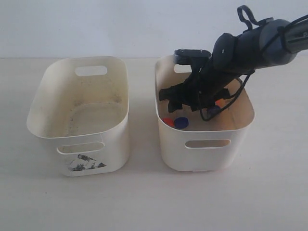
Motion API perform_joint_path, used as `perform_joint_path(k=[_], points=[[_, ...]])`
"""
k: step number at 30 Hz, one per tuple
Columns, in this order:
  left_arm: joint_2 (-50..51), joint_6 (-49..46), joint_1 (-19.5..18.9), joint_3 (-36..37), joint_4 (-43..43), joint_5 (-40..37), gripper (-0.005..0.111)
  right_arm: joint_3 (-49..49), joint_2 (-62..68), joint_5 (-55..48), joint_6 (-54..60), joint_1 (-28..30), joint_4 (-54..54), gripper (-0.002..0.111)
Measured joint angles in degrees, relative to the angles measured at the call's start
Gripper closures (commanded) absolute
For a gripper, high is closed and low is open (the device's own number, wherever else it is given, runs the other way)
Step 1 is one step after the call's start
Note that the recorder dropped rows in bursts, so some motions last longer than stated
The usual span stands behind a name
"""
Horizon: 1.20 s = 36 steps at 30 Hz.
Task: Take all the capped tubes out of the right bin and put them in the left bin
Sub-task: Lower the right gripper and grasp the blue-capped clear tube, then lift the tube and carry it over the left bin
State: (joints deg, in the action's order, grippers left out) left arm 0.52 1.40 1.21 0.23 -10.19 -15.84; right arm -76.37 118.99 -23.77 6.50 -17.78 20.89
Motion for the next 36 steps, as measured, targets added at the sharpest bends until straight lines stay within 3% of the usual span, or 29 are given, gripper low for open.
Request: perform_joint_path(k=[3, 5, 10, 20, 31, 36], points=[[0.0, 0.0, 0.0, 0.0, 0.0, 0.0, 0.102, -0.2, 0.73, 0.56, -0.34, 0.0, 0.12, 0.048], [0.0, 0.0, 0.0, 0.0, 0.0, 0.0, 0.102, -0.34, 1.01, 0.96, -0.44, 0.0, 0.33, 0.058], [0.0, 0.0, 0.0, 0.0, 0.0, 0.0, 0.102, -0.64, 1.49, 1.25, -0.57, 0.0, 0.37, 0.108], [0.0, 0.0, 0.0, 0.0, 0.0, 0.0, 0.102, -0.32, -1.0, -2.39, 0.95, 0.0, -0.09, 0.108], [0.0, 0.0, 0.0, 0.0, 0.0, 0.0, 0.102, -0.28, -19.97, -6.94, 1.9, -0.11, 0.75, 0.108], [0.0, 0.0, 0.0, 0.0, 0.0, 0.0, 0.102, -0.28, -24.36, -5.73, 2.86, -5.0, 5.11, 0.108]])
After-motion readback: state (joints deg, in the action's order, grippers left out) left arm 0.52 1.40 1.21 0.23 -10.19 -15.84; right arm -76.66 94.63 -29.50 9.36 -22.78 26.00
